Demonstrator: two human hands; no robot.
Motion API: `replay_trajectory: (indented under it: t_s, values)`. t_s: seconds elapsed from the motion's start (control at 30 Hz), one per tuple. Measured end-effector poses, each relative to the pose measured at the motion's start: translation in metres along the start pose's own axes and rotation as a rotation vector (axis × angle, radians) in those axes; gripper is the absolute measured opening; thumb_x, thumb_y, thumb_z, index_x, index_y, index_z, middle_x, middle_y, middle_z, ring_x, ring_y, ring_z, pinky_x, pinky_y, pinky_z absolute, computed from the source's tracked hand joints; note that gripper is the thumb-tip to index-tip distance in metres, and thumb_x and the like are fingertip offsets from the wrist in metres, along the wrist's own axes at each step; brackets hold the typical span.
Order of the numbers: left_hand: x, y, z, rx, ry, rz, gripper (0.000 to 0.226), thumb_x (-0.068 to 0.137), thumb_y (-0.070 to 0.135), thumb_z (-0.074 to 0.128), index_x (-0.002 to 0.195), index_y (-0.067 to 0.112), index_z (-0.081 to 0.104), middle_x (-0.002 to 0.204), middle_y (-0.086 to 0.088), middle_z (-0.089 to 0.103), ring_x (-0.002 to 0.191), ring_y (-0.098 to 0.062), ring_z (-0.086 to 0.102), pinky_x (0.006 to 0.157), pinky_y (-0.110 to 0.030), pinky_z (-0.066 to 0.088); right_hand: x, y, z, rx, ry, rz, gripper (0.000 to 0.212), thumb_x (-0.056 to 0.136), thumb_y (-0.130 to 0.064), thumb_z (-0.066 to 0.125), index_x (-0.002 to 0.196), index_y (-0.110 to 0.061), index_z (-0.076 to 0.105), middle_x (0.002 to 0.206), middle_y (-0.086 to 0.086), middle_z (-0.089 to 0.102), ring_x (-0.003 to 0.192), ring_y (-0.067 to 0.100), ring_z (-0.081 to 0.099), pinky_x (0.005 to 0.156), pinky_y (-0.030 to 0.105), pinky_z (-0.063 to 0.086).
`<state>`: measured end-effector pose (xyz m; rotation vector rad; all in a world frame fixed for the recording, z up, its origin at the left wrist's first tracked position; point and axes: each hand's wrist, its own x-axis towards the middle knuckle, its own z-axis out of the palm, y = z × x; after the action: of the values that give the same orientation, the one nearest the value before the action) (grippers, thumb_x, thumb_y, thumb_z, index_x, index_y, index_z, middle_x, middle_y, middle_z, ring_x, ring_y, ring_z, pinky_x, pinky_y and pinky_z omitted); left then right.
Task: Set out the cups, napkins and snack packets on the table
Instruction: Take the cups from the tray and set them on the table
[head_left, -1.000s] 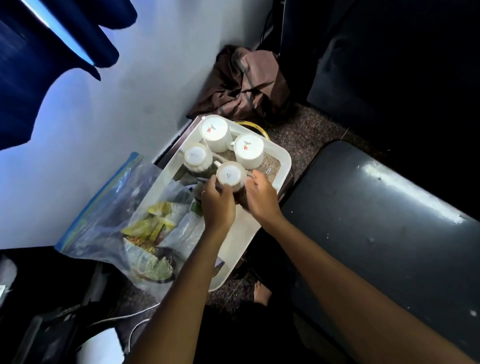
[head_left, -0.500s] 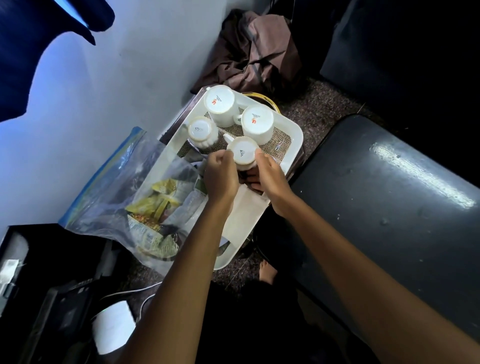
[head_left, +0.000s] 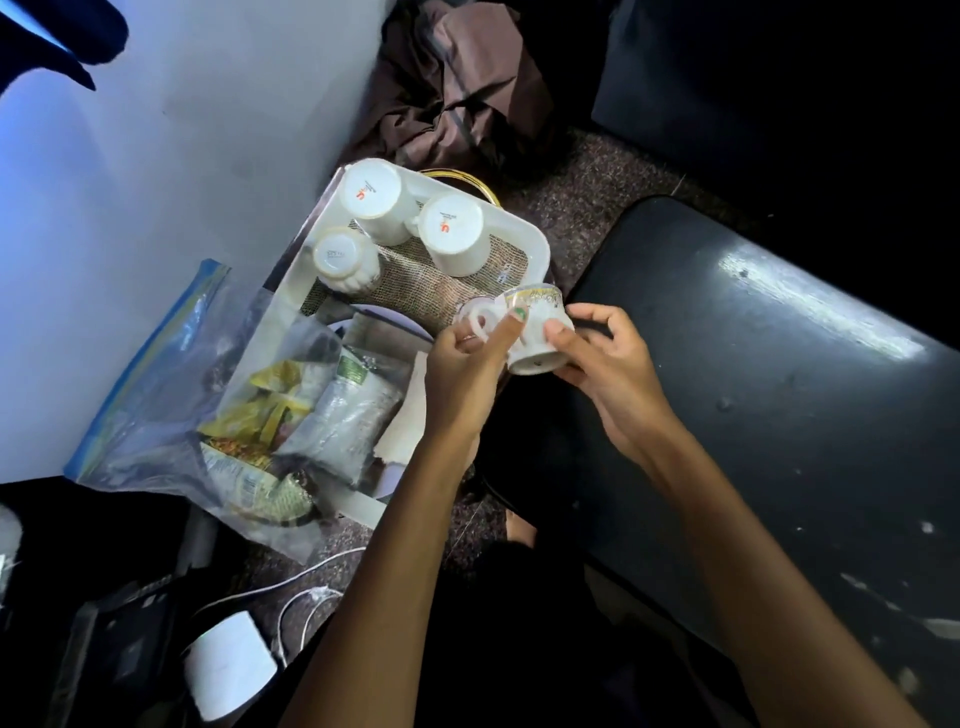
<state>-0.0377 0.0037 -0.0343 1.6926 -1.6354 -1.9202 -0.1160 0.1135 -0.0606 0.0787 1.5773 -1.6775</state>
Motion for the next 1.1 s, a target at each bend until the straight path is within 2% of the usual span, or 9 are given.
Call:
replay_trajectory:
  t_s: [0.07, 0.17, 0.33, 0.43, 0.6, 0.7, 0.8, 0.93, 1.1]
  values:
    - [-0.003, -0.006, 0.006, 0.033, -0.078, 0.054, 0.028, 0.075, 0.037, 0.076, 0.091, 0.015, 0.071, 0.077, 0.008, 0.073, 0.07, -0.004, 0.068, 0.061, -0.018, 0.049, -0.004, -0.001, -0.016, -0.007, -0.031, 0.008, 0.056, 0.071, -0.019, 0.08, 0.119, -0.02, 0.052, 0.111, 0.005, 0.069, 0.093, 0.011, 0.07, 0.075, 0.022, 0.053]
    - [-0.005, -0.012, 0.016, 0.07, -0.203, 0.098, 0.022, 0.073, 0.028, 0.079, 0.091, 0.016, 0.074, 0.081, 0.005, 0.076, 0.075, -0.006, 0.071, 0.062, -0.018, 0.053, -0.01, -0.002, -0.037, -0.077, -0.069, 0.016, 0.077, 0.067, -0.009, 0.08, 0.135, -0.016, 0.044, 0.119, 0.002, 0.062, 0.099, 0.009, 0.067, 0.079, 0.019, 0.053]
    - [-0.006, -0.016, 0.03, 0.215, -0.339, 0.259, 0.045, 0.068, 0.014, 0.083, 0.109, 0.019, 0.067, 0.097, 0.006, 0.072, 0.088, -0.004, 0.067, 0.074, -0.015, 0.052, -0.021, 0.002, -0.064, -0.164, -0.08, 0.018, 0.083, 0.066, 0.005, 0.079, 0.138, -0.015, 0.043, 0.126, 0.002, 0.059, 0.11, 0.01, 0.063, 0.082, 0.019, 0.053]
    - [-0.006, -0.018, 0.038, 0.338, -0.417, 0.337, 0.054, 0.064, 0.013, 0.085, 0.114, 0.018, 0.065, 0.106, 0.004, 0.07, 0.097, -0.006, 0.065, 0.082, -0.015, 0.051, -0.026, 0.006, -0.079, -0.232, -0.022, -0.023, 0.078, 0.059, 0.006, 0.082, 0.125, -0.024, 0.053, 0.123, -0.001, 0.061, 0.112, 0.008, 0.061, 0.088, 0.023, 0.053]
    - [-0.004, -0.026, 0.063, 0.481, -0.526, 0.44, 0.059, 0.06, 0.012, 0.087, 0.114, 0.019, 0.063, 0.102, 0.015, 0.066, 0.094, 0.008, 0.06, 0.081, -0.008, 0.046, -0.034, 0.022, -0.101, -0.388, 0.145, -0.098, 0.074, 0.053, -0.002, 0.088, 0.11, -0.035, 0.052, 0.114, -0.012, 0.063, 0.106, 0.001, 0.06, 0.083, 0.015, 0.049]
    - [0.0, -0.036, 0.085, 0.583, -0.555, 0.476, 0.061, 0.061, 0.016, 0.086, 0.116, 0.024, 0.061, 0.109, 0.016, 0.066, 0.104, -0.002, 0.06, 0.094, -0.02, 0.045, -0.034, 0.033, -0.112, -0.471, 0.273, -0.114, 0.073, 0.054, -0.009, 0.088, 0.108, -0.038, 0.048, 0.107, -0.023, 0.06, 0.102, -0.013, 0.055, 0.079, 0.002, 0.042]
    - [0.008, -0.045, 0.106, 0.63, -0.581, 0.523, 0.059, 0.062, 0.017, 0.084, 0.115, 0.028, 0.06, 0.113, 0.017, 0.065, 0.108, -0.006, 0.058, 0.098, -0.01, 0.034, -0.028, 0.041, -0.122, -0.515, 0.37, -0.125, 0.076, 0.057, -0.012, 0.087, 0.117, -0.035, 0.046, 0.107, -0.029, 0.055, 0.098, -0.017, 0.051, 0.077, -0.004, 0.035]
    - [0.02, -0.05, 0.132, 0.737, -0.566, 0.603, 0.057, 0.067, 0.021, 0.081, 0.12, 0.029, 0.059, 0.121, 0.014, 0.063, 0.12, -0.008, 0.052, 0.117, -0.038, 0.007, -0.015, 0.049, -0.137, -0.561, 0.44, -0.138, 0.077, 0.065, -0.014, 0.083, 0.131, -0.026, 0.047, 0.129, -0.01, 0.056, 0.12, 0.008, 0.05, 0.101, 0.024, 0.041]
    - [0.033, -0.053, 0.155, 0.799, -0.589, 0.626, 0.065, 0.071, 0.027, 0.08, 0.13, 0.029, 0.053, 0.132, 0.011, 0.058, 0.135, -0.015, 0.04, 0.118, -0.042, 0.004, 0.003, 0.051, -0.149, -0.569, 0.514, -0.167, 0.072, 0.071, -0.005, 0.076, 0.134, -0.023, 0.046, 0.135, -0.006, 0.054, 0.125, 0.013, 0.048, 0.106, 0.035, 0.041]
